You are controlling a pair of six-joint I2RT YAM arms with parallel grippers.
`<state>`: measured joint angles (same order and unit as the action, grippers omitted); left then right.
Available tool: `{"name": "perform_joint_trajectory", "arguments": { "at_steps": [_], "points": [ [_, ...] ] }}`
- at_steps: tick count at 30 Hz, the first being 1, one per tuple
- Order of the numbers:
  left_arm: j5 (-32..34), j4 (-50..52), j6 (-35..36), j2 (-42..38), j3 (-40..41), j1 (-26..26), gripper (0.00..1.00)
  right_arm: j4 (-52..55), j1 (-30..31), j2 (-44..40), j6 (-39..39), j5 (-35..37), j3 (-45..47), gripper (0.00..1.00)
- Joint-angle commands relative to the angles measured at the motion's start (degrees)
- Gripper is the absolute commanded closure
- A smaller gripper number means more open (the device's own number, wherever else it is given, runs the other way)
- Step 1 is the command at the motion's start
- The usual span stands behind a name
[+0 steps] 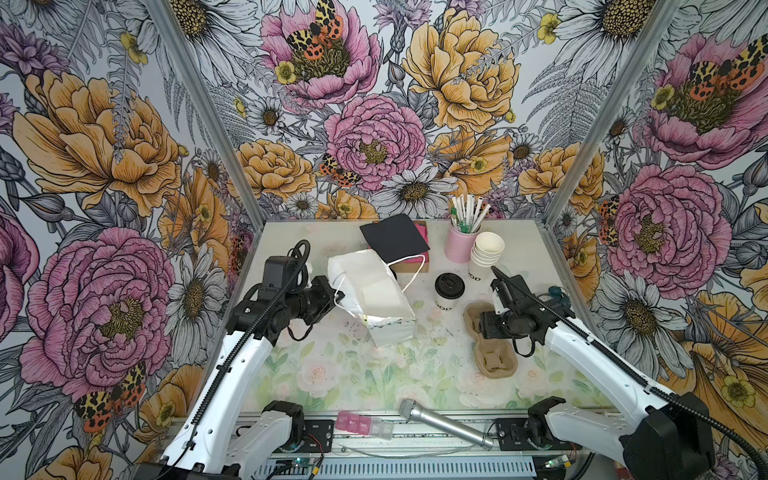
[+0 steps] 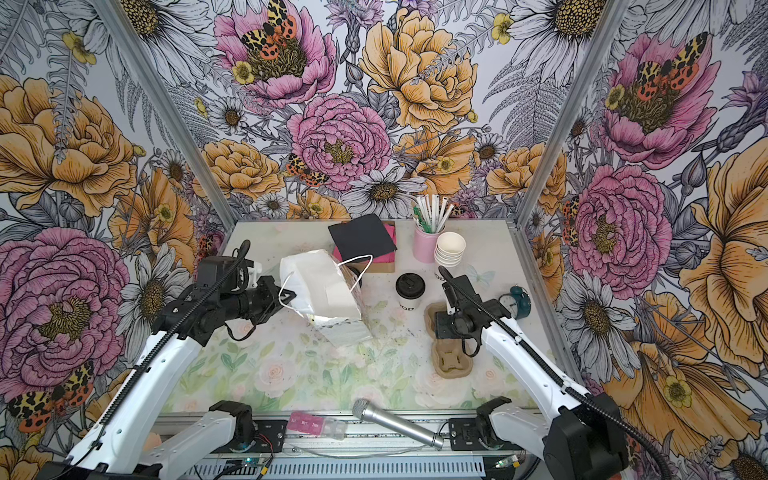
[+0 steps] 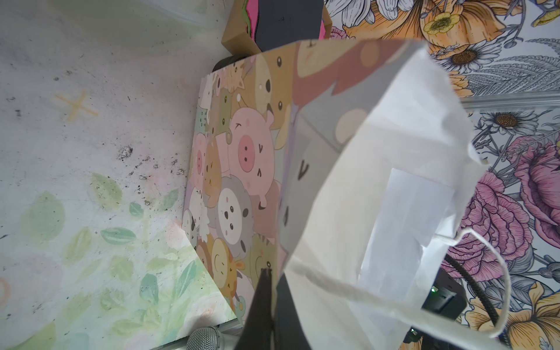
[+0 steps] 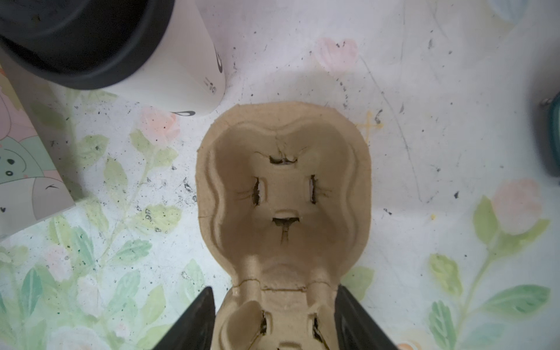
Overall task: Pack a coffee takeout order
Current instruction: Place the lid on the takeout bag.
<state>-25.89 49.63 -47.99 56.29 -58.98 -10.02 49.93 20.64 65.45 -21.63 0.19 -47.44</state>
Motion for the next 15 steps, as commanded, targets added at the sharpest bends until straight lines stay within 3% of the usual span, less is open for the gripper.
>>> {"name": "perform_joint_trajectory", "arguments": {
  "at_steps": [1, 15],
  "points": [
    [-2.01, -0.31, 2.36, 0.91, -1.45, 0.87, 1.00, -0.01, -0.16, 2.14, -0.52, -0.37, 0.02, 0.37],
    [-5.20, -0.20, 0.64, -0.67, -2.79, 1.78, 1.00, 0.28, -0.15, 4.95, -0.73, -0.53, -0.02, 0.46]
  ]
}}
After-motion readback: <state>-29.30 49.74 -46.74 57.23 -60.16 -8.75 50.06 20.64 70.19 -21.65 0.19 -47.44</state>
